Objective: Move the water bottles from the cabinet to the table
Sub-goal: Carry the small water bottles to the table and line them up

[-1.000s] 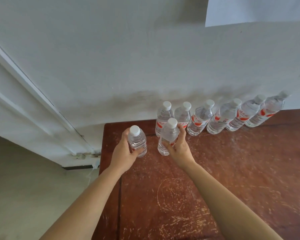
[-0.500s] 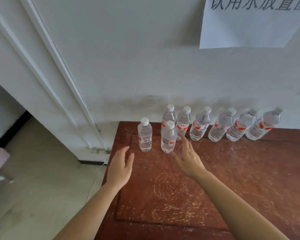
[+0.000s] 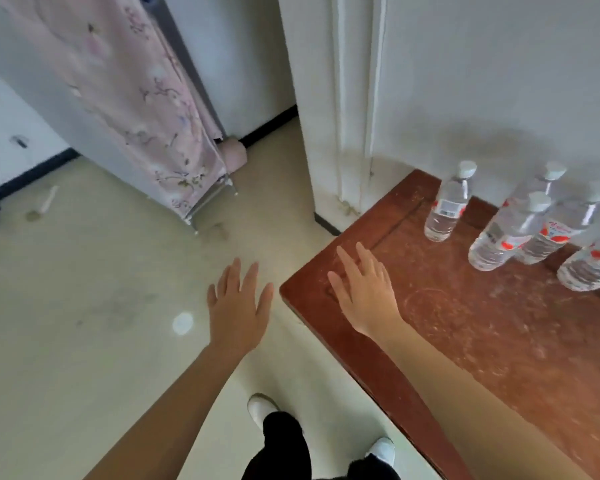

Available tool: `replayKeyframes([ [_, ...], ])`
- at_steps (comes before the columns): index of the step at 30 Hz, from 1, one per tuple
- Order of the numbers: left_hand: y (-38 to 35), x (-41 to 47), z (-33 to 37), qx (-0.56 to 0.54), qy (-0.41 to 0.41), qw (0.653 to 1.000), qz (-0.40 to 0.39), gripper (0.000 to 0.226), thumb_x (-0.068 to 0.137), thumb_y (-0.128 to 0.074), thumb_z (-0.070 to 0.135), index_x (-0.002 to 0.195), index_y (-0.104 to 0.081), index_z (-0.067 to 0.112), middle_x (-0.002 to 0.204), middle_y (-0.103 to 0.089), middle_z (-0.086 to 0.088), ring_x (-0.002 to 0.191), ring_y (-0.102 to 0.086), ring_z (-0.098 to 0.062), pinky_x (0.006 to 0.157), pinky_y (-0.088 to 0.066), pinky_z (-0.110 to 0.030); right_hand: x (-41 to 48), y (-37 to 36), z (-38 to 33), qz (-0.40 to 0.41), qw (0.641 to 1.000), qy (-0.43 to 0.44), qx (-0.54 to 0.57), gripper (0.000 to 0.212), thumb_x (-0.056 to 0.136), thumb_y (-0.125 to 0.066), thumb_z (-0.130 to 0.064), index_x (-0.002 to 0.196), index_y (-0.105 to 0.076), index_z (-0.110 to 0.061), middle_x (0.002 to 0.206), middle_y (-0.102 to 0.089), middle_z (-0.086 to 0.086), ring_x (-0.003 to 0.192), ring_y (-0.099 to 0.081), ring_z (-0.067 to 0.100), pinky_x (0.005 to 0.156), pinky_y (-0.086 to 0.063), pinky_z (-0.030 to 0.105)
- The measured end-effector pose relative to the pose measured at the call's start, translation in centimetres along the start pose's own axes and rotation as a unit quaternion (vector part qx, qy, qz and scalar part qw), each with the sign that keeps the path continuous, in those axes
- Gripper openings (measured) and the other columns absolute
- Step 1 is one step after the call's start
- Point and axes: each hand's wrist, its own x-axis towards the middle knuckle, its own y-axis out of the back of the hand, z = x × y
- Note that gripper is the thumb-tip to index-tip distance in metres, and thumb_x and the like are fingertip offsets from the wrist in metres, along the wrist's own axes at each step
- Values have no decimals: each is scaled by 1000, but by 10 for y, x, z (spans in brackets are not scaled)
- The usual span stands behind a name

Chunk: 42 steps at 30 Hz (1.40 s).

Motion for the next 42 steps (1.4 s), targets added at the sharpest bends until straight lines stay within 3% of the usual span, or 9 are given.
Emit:
replayKeyframes([
  [4,66,-50,-81,6,124,986,116,68,100,-21,60,151,-41,20,161,-31,-16,148,-28,-36,116,-25,-60,13,-27,-101,-25,990,140,17,63,105,-25,-57,156,-35,-21,159,-33,24,146,-34,44,116,-33,61],
  [8,131,-112,-165,17,213,952,218,65,102,-25,58,151,-41,19,160,-32,-18,148,-28,-37,115,-27,-61,5,-48,-225,-29,966,254,46,65,104,-28,-59,158,-32,-22,163,-28,19,148,-31,39,119,-27,53],
  [15,201,-269,-307,83,364,882,288,66,103,-18,60,156,-32,22,165,-21,-13,153,-14,-33,121,-18,-59,-64,-116,-447,-33,887,450,99,62,105,-30,-57,160,-27,-29,168,-18,12,153,-21,29,123,-16,45],
  [19,244,-375,-401,122,450,829,310,68,102,-14,61,157,-29,24,166,-17,-12,154,-10,-33,122,-14,-61,-142,-175,-581,-41,830,551,82,60,107,-30,-54,159,-32,-24,166,-24,16,152,-27,33,122,-23,52],
  [25,288,-495,-502,151,541,748,354,67,102,-19,60,155,-32,22,165,-20,-13,153,-13,-35,121,-14,-61,-241,-253,-720,-84,755,642,98,60,107,-31,-52,160,-27,-24,165,-23,17,150,-30,34,121,-26,55],
  [30,301,-552,-577,171,584,714,347,66,102,-18,61,157,-28,24,166,-18,-13,154,-11,-34,121,-12,-61,-289,-320,-814,-120,723,671,118,61,106,-31,-54,159,-28,-24,165,-24,17,150,-29,34,121,-27,55],
  [35,318,-573,-659,199,605,677,368,65,102,-23,59,155,-32,23,164,-22,-15,153,-15,-36,119,-18,-64,-302,-380,-914,-138,682,702,154,62,106,-32,-56,159,-29,-25,164,-26,17,152,-27,33,120,-28,57],
  [42,352,-570,-817,203,660,635,346,66,101,-20,61,157,-28,28,166,-17,-11,154,-9,-33,120,-13,-64,-303,-480,-1082,-193,635,724,186,66,104,-23,-63,162,-22,-30,167,-19,15,154,-21,31,122,-25,56],
])
